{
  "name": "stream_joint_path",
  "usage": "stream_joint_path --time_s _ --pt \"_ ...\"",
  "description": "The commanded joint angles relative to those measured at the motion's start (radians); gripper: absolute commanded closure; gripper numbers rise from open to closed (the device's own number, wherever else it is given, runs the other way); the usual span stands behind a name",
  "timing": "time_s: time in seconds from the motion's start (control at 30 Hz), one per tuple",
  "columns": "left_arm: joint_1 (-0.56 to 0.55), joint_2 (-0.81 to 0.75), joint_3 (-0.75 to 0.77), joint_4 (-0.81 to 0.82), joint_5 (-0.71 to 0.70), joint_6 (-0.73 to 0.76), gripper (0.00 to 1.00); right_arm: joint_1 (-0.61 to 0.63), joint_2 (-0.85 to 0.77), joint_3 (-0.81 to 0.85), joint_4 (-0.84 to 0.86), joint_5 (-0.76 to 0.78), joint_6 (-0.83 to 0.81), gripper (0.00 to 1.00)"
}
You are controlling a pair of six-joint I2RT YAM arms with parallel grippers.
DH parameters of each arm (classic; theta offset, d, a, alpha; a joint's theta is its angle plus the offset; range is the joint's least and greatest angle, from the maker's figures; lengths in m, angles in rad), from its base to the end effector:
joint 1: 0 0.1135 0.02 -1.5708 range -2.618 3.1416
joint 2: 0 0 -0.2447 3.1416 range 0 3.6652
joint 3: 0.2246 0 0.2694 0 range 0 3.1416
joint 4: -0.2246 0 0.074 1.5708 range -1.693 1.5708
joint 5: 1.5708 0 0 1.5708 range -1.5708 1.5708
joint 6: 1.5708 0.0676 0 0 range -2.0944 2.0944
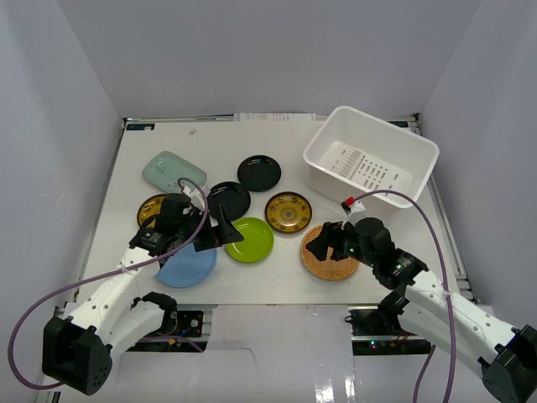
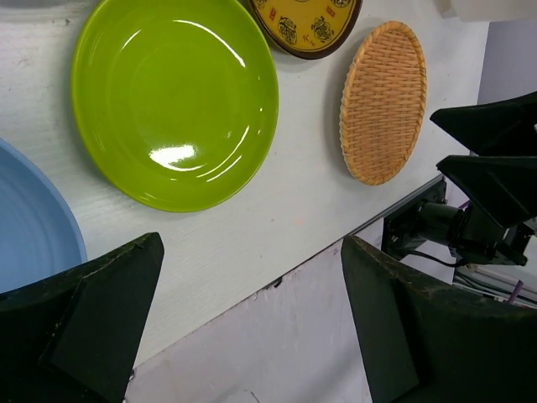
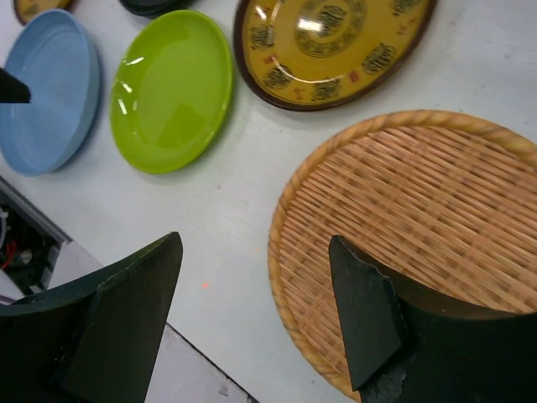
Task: Place the plates into the plastic bin on the countertop
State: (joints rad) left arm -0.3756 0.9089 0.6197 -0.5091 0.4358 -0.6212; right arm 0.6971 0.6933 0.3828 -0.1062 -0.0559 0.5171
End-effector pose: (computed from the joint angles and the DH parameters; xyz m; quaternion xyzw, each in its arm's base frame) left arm 0.2062 -0.1120 0.1923 -0.0300 0.9076 -0.3517 0.2273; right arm 0.1736 0.1503 0.1895 -0.0905 0.8330 0.3303 0.4345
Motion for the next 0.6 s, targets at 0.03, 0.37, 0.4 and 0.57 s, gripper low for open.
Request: stream_joint_path --time_s 0.03,0.37,0.4,0.57 --pt "-0.003 0.015 0.012 0.035 0.032 0.003 0.02 0.01 -0.038 0.065 -0.136 0.256 0.03 0.24" --pt "-0.005 -0.05 -0.051 0.058 -0.111 -0.084 0.02 -0.001 -0.219 0.019 -0.398 0.668 0.265 0.09" --pt "-0.005 -0.048 -0.051 0.07 -0.105 -0.081 0.02 -0.005 -0.219 0.018 -0.421 0.672 0.285 0.09" --pt "-0.009 -0.057 -0.017 0.086 -0.072 -0.005 0.02 -0.056 -0.215 -0.047 -0.461 0.732 0.388 0.1"
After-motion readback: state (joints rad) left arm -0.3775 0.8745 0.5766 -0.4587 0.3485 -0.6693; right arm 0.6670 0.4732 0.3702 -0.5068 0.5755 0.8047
